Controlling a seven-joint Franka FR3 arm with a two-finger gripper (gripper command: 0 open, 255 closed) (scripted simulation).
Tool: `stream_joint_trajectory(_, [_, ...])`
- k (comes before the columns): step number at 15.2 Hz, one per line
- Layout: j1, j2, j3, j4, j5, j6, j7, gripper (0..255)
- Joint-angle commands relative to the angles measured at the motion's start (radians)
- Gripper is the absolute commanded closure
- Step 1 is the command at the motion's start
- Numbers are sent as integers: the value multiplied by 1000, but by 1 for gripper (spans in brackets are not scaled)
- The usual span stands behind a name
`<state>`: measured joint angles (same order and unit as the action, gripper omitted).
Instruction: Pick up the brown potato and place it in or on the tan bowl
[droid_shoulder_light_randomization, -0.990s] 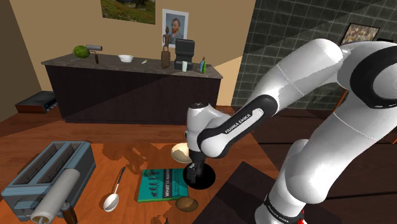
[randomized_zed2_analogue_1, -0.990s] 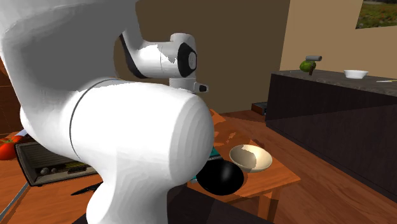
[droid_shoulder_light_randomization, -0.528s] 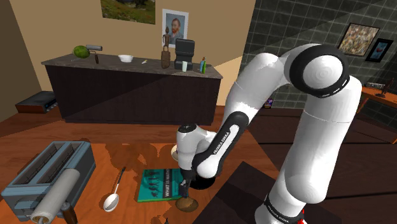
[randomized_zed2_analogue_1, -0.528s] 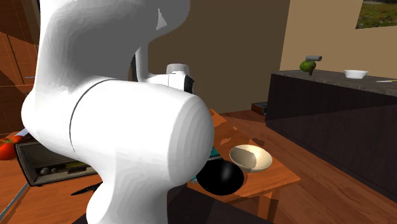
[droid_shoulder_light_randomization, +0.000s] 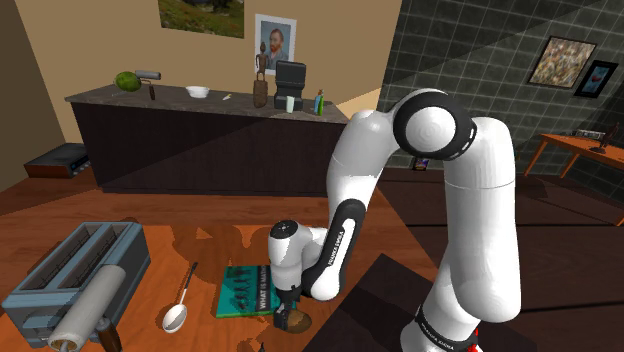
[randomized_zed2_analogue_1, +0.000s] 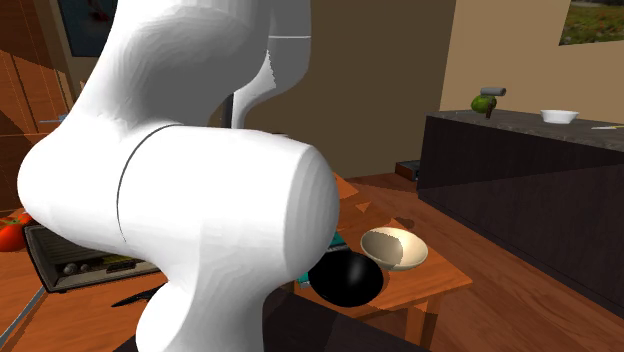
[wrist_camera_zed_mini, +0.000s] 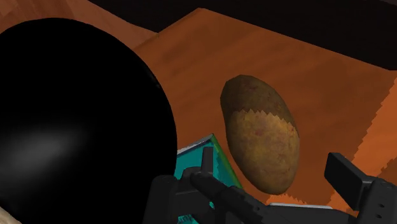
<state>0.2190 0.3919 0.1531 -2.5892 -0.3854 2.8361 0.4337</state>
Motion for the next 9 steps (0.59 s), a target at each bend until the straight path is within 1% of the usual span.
stream_joint_trajectory(1, [20, 36, -24, 11, -23, 26, 21, 0])
stream_joint_trajectory(4, [51, 96, -63, 28, -55, 71, 47, 0])
stream_joint_trajectory(9, [51, 96, -64, 28, -54, 72, 46, 0])
